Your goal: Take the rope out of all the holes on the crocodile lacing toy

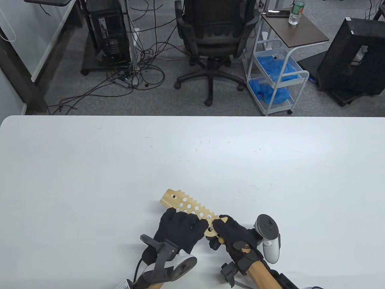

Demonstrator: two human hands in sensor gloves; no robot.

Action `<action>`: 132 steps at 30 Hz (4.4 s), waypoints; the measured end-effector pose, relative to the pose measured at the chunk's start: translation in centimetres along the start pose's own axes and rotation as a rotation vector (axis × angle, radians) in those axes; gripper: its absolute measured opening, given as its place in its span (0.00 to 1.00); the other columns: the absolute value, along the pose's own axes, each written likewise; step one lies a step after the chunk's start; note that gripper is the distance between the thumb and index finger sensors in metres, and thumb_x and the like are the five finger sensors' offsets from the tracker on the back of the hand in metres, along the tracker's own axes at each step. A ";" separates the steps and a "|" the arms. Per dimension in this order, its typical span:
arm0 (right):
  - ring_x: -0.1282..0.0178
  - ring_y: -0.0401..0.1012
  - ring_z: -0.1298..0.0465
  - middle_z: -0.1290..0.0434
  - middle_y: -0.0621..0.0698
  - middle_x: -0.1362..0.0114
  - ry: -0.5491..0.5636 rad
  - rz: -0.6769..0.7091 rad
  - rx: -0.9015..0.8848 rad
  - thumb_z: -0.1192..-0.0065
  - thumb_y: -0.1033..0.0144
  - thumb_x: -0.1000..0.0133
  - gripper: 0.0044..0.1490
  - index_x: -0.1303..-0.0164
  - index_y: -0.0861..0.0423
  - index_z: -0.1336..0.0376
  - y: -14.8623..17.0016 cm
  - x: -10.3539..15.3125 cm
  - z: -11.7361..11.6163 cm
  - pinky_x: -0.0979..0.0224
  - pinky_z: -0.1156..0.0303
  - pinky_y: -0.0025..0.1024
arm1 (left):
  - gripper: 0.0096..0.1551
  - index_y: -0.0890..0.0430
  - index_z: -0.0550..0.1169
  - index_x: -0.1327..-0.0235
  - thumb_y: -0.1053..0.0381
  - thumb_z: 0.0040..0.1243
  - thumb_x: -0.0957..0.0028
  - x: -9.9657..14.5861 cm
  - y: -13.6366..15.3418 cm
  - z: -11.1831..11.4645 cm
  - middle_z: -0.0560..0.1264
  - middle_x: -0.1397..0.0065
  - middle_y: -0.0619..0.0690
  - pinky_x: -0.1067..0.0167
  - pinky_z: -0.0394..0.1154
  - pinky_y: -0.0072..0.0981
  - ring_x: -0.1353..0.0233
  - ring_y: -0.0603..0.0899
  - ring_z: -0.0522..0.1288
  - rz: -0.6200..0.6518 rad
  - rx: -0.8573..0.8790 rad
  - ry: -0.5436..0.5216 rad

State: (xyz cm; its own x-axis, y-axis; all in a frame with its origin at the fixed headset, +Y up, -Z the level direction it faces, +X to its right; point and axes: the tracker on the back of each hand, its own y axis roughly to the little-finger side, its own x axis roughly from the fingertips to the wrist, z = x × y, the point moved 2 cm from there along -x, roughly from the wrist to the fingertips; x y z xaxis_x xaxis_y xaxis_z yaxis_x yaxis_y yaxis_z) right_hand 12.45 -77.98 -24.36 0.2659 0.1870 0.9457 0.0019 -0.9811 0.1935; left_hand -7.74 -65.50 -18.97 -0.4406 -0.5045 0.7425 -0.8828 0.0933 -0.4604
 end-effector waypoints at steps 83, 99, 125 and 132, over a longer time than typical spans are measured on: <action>0.56 0.41 0.18 0.22 0.51 0.42 0.164 0.086 -0.160 0.43 0.46 0.43 0.29 0.37 0.52 0.37 -0.8 0.0 5.0 0.31 0.28 0.51 | 0.24 0.34 0.80 0.37 0.43 0.63 0.48 0.9 8.0 6.8 0.82 0.34 0.45 0.32 0.70 0.65 0.33 0.55 0.78 -0.422 0.740 0.231; 0.55 0.42 0.18 0.22 0.52 0.41 0.327 0.041 -0.213 0.43 0.47 0.42 0.29 0.37 0.52 0.37 0.1 0.1 8.4 0.31 0.28 0.52 | 0.24 0.34 0.80 0.37 0.44 0.63 0.48 1.6 12.3 6.9 0.84 0.36 0.44 0.32 0.71 0.64 0.35 0.54 0.80 -0.593 0.716 0.169; 0.55 0.42 0.18 0.23 0.52 0.41 0.422 0.017 -0.262 0.45 0.47 0.42 0.30 0.36 0.53 0.38 0.9 0.4 10.4 0.31 0.29 0.52 | 0.24 0.35 0.78 0.35 0.46 0.61 0.46 4.3 19.1 7.6 0.84 0.36 0.44 0.33 0.72 0.62 0.35 0.54 0.80 -0.889 0.726 0.085; 0.54 0.42 0.18 0.23 0.52 0.40 0.463 0.007 -0.276 0.45 0.47 0.42 0.30 0.36 0.52 0.38 1.3 0.5 11.3 0.31 0.29 0.52 | 0.24 0.36 0.77 0.34 0.46 0.60 0.46 5.0 20.2 7.6 0.83 0.36 0.44 0.33 0.72 0.62 0.35 0.54 0.80 -0.961 0.740 0.059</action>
State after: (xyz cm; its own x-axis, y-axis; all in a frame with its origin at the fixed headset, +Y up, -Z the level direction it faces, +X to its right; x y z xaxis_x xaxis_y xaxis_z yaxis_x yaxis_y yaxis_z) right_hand 23.44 -79.73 -26.55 -0.1883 0.2438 0.9514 -0.2682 -0.9446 0.1890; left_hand -26.53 -72.70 -28.21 0.3193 -0.0571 0.9459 -0.5558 -0.8197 0.1381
